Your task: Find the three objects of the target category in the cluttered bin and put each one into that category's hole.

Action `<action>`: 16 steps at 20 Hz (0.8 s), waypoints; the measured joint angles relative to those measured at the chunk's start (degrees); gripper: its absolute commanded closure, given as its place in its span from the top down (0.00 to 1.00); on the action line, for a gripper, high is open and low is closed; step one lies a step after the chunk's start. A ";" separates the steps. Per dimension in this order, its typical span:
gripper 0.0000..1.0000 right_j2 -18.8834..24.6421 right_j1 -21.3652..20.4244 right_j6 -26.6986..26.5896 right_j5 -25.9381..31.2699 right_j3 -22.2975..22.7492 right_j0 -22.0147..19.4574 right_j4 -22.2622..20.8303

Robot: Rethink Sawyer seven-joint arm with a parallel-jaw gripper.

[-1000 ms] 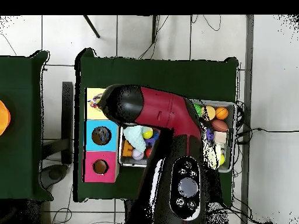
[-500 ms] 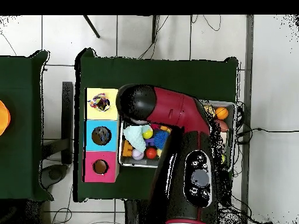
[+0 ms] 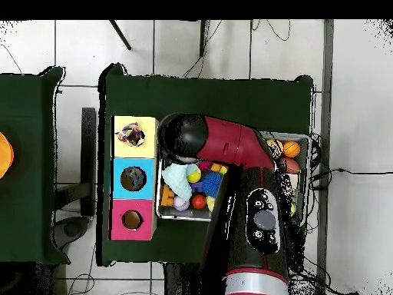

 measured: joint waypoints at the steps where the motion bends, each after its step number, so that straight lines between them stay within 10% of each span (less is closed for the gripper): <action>1: 1.00 0.27 0.30 0.00 -0.58 -0.01 -0.11 -0.42; 16: 1.00 3.13 3.64 0.00 -2.26 0.07 -0.45 -4.00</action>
